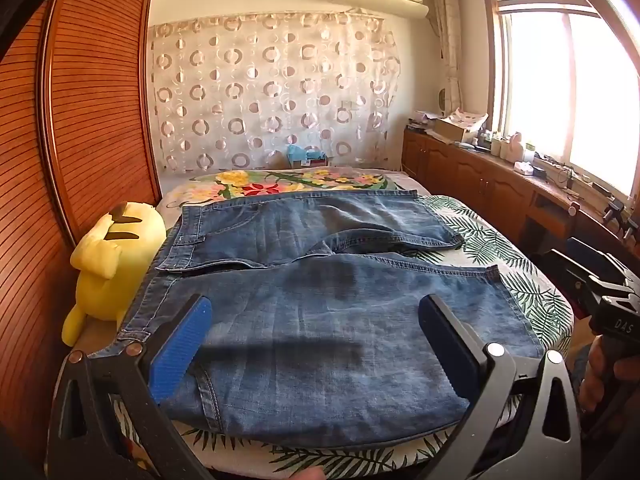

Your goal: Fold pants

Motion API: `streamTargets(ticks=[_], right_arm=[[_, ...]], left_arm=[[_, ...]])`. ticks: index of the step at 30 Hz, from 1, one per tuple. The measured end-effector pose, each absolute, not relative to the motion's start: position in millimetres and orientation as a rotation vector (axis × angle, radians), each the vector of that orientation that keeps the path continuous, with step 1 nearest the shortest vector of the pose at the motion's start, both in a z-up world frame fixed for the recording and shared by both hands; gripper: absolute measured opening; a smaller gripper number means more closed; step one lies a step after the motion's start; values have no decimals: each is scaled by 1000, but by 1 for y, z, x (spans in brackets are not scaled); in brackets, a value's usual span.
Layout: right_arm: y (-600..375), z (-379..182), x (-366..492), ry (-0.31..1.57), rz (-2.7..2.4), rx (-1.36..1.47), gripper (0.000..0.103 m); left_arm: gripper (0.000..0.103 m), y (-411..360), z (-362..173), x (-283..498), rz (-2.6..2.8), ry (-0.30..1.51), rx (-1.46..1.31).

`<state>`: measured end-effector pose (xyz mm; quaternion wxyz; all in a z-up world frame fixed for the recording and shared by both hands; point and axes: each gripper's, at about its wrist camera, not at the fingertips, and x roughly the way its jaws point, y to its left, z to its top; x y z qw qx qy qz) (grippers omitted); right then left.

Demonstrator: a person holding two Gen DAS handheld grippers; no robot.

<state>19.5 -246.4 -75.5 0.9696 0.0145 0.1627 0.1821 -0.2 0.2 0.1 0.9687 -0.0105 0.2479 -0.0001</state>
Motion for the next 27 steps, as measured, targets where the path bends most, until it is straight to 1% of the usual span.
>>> streamTargets(ticks=[27], right_arm=[[-245,-76,19,328,369,28,103]], left_arm=[[103,4,6,-4,10,490,-29]])
